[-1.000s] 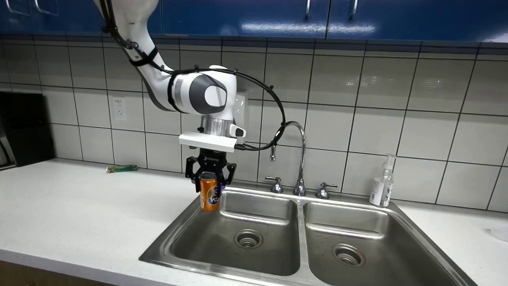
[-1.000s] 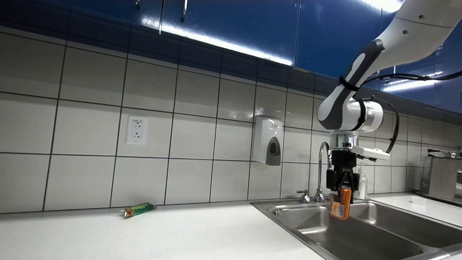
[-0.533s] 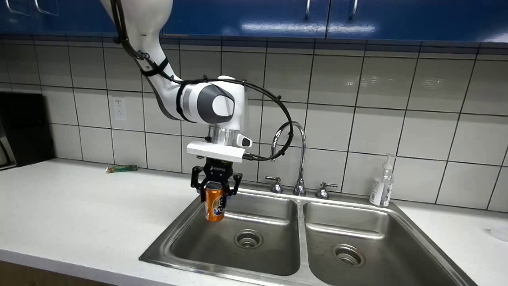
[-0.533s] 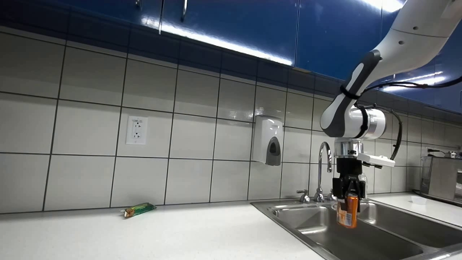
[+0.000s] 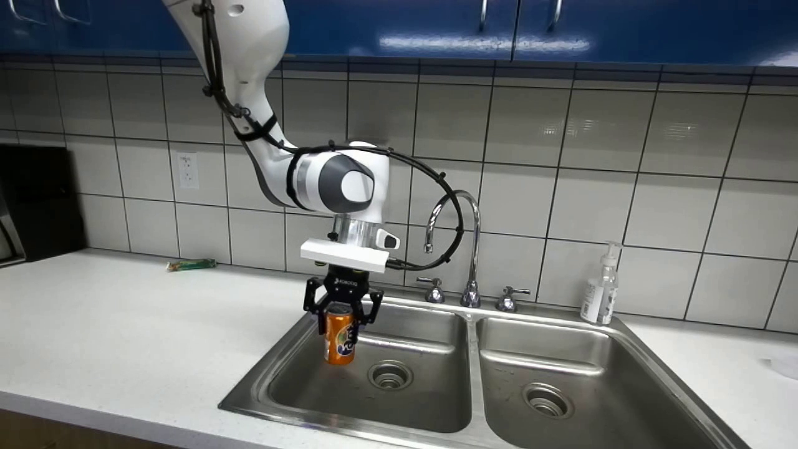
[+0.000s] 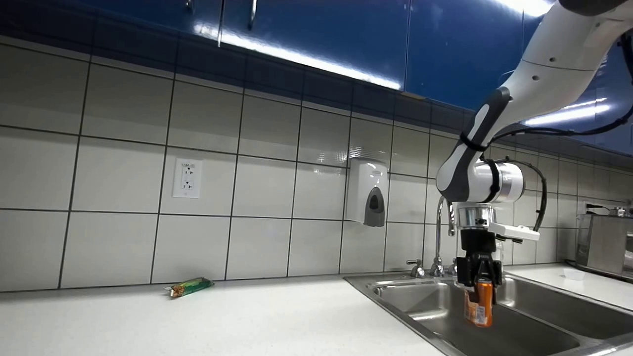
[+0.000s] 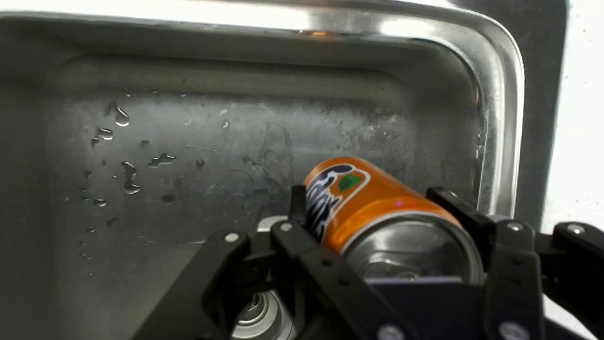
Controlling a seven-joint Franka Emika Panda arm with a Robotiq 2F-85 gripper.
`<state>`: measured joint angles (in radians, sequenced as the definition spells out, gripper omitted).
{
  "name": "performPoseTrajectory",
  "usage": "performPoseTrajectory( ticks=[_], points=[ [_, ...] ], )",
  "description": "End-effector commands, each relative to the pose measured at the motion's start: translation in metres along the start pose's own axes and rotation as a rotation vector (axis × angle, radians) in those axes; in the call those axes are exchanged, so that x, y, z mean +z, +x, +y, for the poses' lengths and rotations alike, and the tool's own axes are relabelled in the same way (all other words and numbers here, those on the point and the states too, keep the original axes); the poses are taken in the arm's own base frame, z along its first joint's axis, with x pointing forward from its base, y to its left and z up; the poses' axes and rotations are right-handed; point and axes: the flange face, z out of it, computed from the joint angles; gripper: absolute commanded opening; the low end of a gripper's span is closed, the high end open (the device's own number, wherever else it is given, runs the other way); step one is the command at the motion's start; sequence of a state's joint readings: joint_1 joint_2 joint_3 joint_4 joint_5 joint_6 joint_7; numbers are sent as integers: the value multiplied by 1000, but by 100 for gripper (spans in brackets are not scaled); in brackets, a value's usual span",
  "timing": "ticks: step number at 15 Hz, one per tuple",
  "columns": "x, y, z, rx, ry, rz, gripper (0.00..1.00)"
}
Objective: Put the orange can inside the left sink
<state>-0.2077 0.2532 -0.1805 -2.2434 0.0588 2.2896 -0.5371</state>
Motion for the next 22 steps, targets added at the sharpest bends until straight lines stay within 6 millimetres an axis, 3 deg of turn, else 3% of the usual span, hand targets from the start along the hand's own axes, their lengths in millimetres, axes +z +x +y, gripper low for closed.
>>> performPoseTrajectory(
  ticks=[1, 6, 22],
  points=[
    [0, 9, 11, -18, 9, -8, 40],
    [14, 19, 16, -16, 2, -15, 40],
    [99, 52, 39, -6, 48, -106, 40]
  ],
)
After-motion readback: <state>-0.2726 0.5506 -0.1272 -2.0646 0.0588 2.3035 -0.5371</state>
